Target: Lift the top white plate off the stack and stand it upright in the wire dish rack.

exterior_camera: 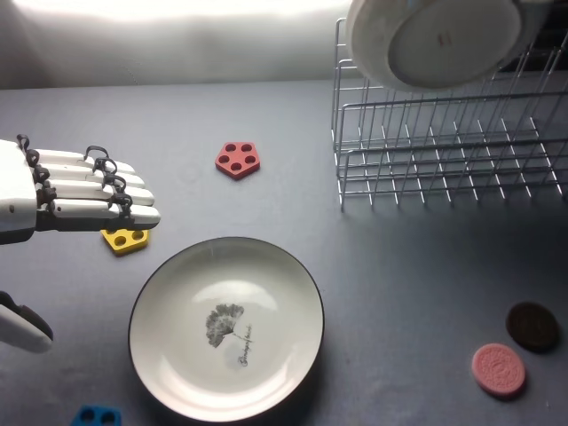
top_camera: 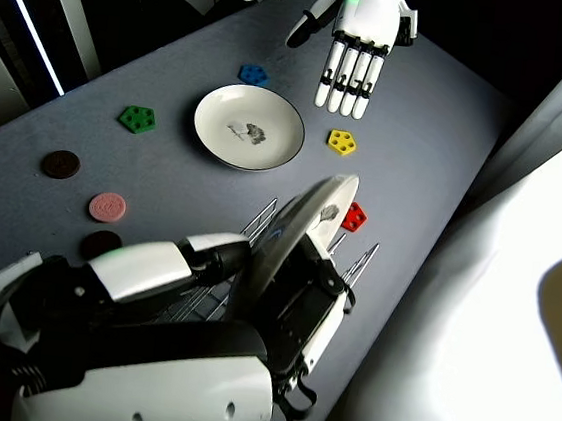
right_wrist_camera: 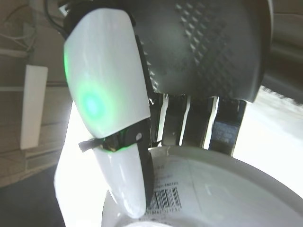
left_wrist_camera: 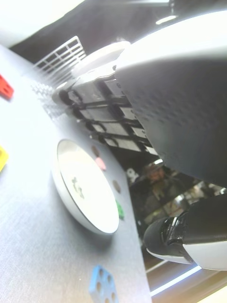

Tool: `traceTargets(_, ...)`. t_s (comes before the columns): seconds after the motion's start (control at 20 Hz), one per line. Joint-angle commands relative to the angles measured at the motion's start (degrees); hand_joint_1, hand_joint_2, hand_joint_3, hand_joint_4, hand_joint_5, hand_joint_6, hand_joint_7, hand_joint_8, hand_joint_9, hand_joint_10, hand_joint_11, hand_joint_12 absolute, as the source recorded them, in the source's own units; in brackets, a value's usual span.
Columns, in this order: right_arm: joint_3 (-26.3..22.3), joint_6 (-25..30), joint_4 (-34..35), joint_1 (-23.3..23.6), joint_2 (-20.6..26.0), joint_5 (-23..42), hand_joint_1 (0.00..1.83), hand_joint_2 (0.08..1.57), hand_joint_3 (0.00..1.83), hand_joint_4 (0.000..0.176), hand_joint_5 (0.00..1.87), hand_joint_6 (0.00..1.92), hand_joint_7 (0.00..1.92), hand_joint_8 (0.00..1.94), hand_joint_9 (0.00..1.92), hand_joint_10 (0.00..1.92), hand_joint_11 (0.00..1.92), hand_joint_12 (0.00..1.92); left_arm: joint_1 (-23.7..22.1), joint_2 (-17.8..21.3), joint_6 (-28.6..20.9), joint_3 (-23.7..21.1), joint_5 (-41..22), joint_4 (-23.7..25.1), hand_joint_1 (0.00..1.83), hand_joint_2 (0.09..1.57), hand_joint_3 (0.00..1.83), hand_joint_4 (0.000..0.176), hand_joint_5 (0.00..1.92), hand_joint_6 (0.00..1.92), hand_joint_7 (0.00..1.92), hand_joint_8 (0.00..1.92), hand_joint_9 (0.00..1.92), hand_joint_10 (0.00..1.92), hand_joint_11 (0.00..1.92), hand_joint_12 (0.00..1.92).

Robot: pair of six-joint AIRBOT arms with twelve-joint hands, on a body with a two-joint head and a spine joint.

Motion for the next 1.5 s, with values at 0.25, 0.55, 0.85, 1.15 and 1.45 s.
traceTargets(0.25,2.7,3.2,8.1,-2.1,-0.6,3.4,1.48,1.15,0.0,0.0,0.79,1.24,0.84,0.89,0.91,1.0,0.77,1.6,-1.1,0.2,0.0,0.1,-4.4,-3.7,0.29,0.95,0.0,0.0,0.05,0.01,0.04,0.01,0.03,0.0,0.06,0.01)
traceTargets(0.55,6.1,3.9,10.1,-4.6,-1.9,4.6,1.48,1.13,0.0,0.0,0.8,1.18,0.87,0.87,0.96,0.95,0.81,1.54,-1.1,0.1,0.0,0.1,-4.4,-3.7,0.26,0.96,0.0,0.0,0.01,0.0,0.01,0.0,0.0,0.0,0.03,0.0)
traceTargets(0.85,6.8,4.5,11.6,-7.4,-2.0,6.2,1.48,1.13,0.0,0.0,0.8,1.17,0.87,0.87,0.97,0.93,0.83,1.52,-1.1,0.0,0.0,0.1,-4.5,-3.7,0.25,0.96,0.0,0.0,0.03,0.01,0.03,0.01,0.03,0.01,0.07,0.02)
traceTargets(1.15,7.0,4.5,12.5,-9.6,-2.0,7.1,1.48,1.14,0.0,0.0,0.79,1.21,0.86,0.86,0.95,0.96,0.82,1.54,-1.1,0.0,0.0,0.1,-4.6,-3.7,0.24,0.96,0.0,0.0,0.02,0.01,0.03,0.01,0.02,0.01,0.06,0.01)
traceTargets(1.45,7.6,4.5,13.6,-12.5,-2.0,8.4,1.48,1.13,0.0,0.0,0.8,1.19,0.85,0.86,0.94,0.98,0.84,1.52,-1.1,0.0,0.0,0.1,-4.8,-3.7,0.2,0.97,0.0,0.0,0.01,0.0,0.01,0.0,0.0,0.0,0.03,0.0)
